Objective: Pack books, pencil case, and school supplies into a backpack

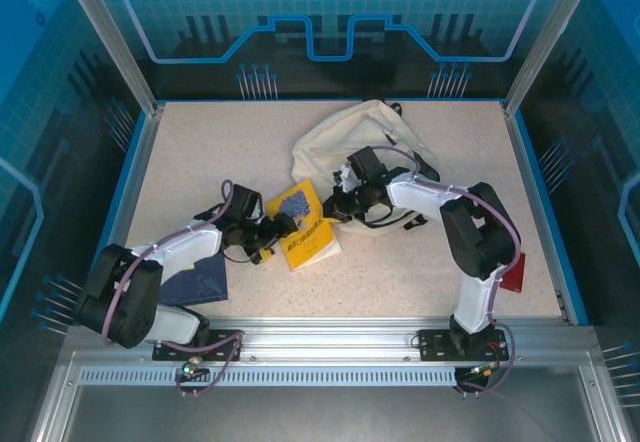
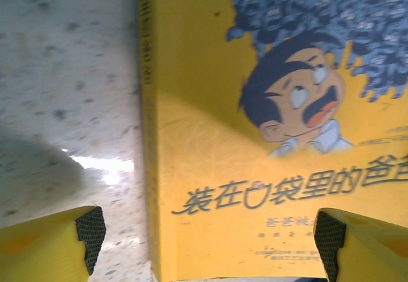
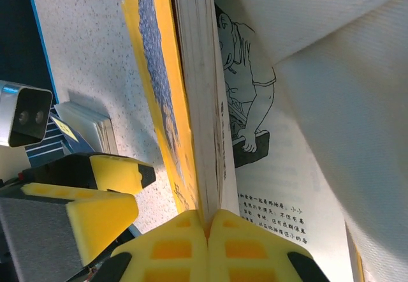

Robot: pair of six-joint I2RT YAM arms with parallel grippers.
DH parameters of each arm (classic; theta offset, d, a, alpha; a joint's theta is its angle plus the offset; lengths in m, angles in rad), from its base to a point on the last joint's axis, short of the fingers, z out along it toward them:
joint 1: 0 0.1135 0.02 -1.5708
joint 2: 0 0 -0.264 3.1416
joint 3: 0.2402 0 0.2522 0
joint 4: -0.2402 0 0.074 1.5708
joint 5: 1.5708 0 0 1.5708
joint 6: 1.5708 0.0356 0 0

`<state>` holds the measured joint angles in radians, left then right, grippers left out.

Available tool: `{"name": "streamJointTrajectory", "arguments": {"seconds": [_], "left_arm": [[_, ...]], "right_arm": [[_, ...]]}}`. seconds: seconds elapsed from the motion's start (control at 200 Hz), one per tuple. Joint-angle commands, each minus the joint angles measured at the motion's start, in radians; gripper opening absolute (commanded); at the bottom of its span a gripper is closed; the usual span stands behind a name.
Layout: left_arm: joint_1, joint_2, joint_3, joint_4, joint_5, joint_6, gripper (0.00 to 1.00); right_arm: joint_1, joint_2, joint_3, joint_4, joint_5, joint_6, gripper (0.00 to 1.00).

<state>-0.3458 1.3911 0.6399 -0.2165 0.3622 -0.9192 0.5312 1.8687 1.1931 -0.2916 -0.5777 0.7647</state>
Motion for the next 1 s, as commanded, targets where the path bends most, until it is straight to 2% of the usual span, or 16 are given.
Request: {"name": "streamJointTrajectory", "arguments": {"seconds": [0.0, 0.365, 0.615, 0.775, 0.875, 0.925, 0.995], "left_arm": [[0.008, 0.041, 0.0, 0.112, 0.091, -0.023, 0.88], [0.008, 0.157, -0.001, 0.344, 0.19, -0.071, 0.87], [0.007, 0.199, 0.027, 0.44, 0.224, -0.093, 0.8], [0.007, 0.214, 0.042, 0.478, 0.243, -0.111, 0.68], [0.008, 0.187, 0.043, 0.467, 0.225, -0.108, 0.5], [0.008, 0.16, 0.041, 0.442, 0.207, -0.098, 0.4], [0.009, 0.111, 0.043, 0.376, 0.17, -0.069, 0.32]], "right_arm": [[-0.035, -0.069, -0.02, 0.064, -0.07, 0.038, 0.0], [-0.136, -0.132, -0.068, 0.122, -0.127, 0.081, 0.0], [-0.157, -0.142, -0.081, 0.118, -0.132, 0.079, 0.0], [-0.164, -0.143, -0.09, 0.116, -0.13, 0.082, 0.0], [-0.166, -0.15, -0.09, 0.091, -0.116, 0.069, 0.0], [-0.165, -0.16, -0.089, 0.065, -0.096, 0.048, 0.09], [-0.165, -0.181, -0.083, 0.015, -0.057, 0.006, 0.25]]}}
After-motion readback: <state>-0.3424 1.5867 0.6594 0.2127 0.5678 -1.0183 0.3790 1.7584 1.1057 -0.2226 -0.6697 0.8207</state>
